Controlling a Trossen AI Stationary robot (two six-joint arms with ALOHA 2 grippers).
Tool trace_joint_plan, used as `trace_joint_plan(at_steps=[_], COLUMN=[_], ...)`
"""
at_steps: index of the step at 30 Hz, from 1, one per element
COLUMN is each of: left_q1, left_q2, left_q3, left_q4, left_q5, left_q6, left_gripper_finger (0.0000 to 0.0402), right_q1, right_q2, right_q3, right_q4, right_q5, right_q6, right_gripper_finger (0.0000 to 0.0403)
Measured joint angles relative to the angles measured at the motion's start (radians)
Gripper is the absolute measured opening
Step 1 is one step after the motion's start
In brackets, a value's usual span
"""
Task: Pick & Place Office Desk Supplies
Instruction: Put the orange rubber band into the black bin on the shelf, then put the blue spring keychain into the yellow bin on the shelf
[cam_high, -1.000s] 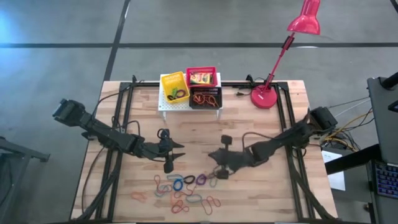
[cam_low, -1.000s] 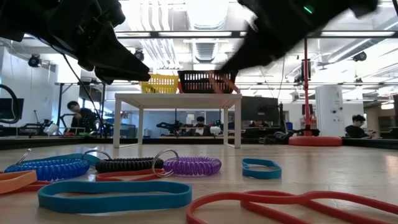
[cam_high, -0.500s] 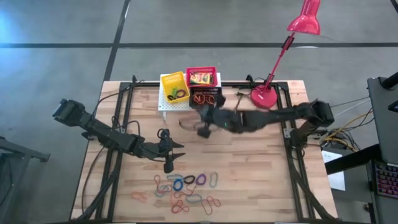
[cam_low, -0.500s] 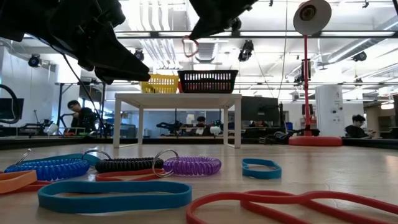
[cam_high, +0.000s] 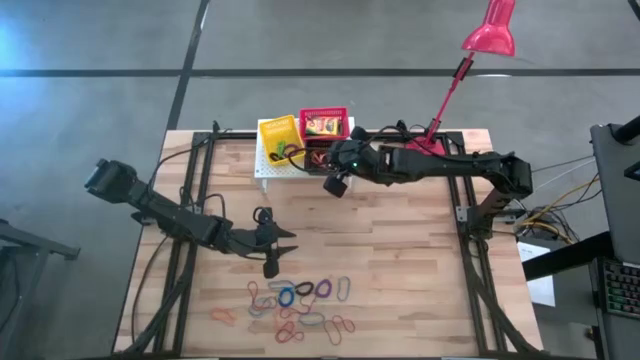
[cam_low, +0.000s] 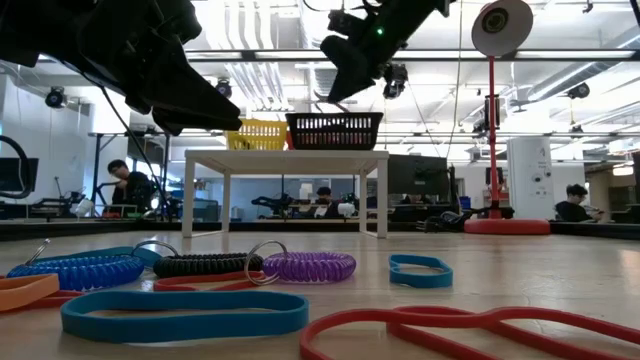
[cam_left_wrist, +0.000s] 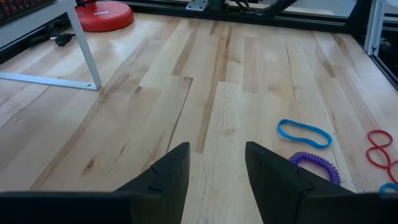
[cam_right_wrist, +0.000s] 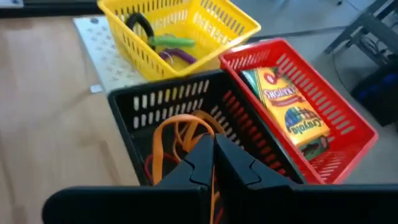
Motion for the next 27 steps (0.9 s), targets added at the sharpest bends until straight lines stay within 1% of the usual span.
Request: trace_joint_plan(at_steps=[2,9,12,15,22,25,27], left_q1=[0.000,0.000,0.000,0.000,0.000,0.000,0.000], left_q2=[0.000,0.000,0.000,0.000,0.000,0.000,0.000], left_q3=[0.000,0.000,0.000,0.000,0.000,0.000,0.000], left_q4=[0.000,0.000,0.000,0.000,0.000,0.000,-0.001], left_q5=[0.000,0.000,0.000,0.000,0.000,0.000,0.000], left_q6=[0.000,0.000,0.000,0.000,0.000,0.000,0.000], left_gripper_finger=[0.0163,0.0163,0.0163,0.0163,0.0163,0.0163,0.0163], right_q1=[-0.007,-0.028,-0.030,-0.034,-0.043,-0.042,-0.039], right_q2=[0.000,0.000,0.000,0.000,-0.015,-0.043,-0.066], right_q3=[-0.005,-0.007,-0.008,-0.008,-0.008,-0.008,-0.008], right_q4=[0.001,0.001,-0.004,-0.007,-0.013,-0.012,-0.012], right_q5=[0.018,0.018,0.018,0.013,0.018,0.019,0.019], right_q6=[-0.001,0.008,0.012,0.039,0.057,0.047,0.053], right_gripper_finger=[0.0008,0.0009,0.0019,0.0049,0.0142,0.0167,0.0177])
